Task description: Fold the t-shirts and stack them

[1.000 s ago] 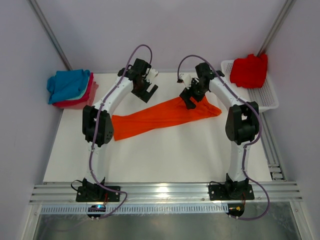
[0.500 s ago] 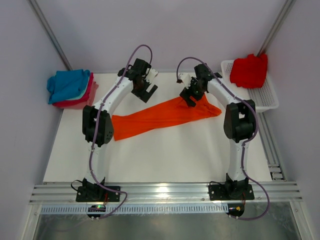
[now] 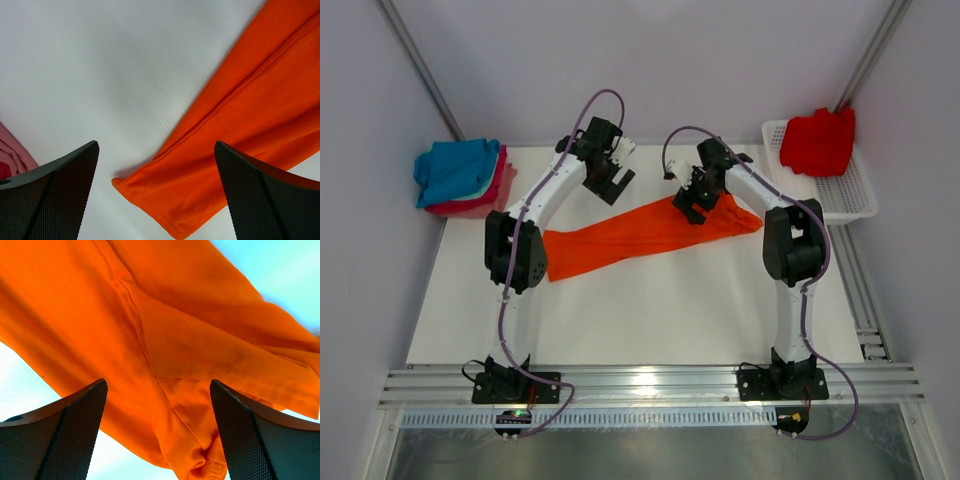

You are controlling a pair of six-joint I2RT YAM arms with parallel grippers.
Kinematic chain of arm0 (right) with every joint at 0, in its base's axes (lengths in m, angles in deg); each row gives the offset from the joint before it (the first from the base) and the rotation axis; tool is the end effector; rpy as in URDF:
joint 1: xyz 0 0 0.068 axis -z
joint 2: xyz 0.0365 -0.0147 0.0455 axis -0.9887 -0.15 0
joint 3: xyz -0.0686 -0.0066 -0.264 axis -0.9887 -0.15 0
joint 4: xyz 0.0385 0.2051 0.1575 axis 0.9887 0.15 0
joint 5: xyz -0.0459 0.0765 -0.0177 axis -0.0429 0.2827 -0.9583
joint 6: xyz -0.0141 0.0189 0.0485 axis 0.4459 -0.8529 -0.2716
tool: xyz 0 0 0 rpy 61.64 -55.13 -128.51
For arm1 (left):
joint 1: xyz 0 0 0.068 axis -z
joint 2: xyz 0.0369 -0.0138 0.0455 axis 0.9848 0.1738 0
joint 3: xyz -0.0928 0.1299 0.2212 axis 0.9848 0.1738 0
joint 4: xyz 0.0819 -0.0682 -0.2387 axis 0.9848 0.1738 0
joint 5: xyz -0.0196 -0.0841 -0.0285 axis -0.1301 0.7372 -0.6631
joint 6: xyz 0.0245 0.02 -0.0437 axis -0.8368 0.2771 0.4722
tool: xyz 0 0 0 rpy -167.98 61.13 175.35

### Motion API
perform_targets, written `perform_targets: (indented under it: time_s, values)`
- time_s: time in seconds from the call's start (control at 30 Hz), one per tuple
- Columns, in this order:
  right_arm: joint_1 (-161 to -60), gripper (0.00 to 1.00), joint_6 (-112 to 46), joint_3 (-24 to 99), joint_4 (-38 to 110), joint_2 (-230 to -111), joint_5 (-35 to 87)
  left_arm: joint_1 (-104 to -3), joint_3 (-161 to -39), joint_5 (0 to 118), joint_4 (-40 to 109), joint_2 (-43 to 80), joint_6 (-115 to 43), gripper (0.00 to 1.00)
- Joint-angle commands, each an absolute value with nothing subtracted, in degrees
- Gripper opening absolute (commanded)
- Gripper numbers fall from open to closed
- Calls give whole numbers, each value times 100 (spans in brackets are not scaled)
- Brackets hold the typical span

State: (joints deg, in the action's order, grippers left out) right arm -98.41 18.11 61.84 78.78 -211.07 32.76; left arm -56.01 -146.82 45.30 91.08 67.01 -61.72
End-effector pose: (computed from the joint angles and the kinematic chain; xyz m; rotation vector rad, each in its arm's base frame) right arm 0.4332 0.1421 0.2052 -1.4156 2.2386 0.1874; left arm 0.4325 -0.1886 0.2759 0.8146 2.4762 0.0652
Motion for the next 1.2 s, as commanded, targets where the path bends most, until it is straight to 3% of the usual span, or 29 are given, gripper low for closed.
perform_targets:
  time_s: [0.0, 0.93, 1.17]
  values:
    - [-9939, 87, 1908, 6168, 7743, -20871, 3379, -5600, -14860, 4517, 8965, 6524, -6157, 99]
    - [-10036, 80, 1697, 6379, 7207, -21381, 2905, -5600, -14825, 4561, 8965, 6550, -6104, 99]
    - [-10036, 71, 1688, 6352, 7111, -21487, 2870, -5600, -14816, 4588, 8974, 6568, -6086, 99]
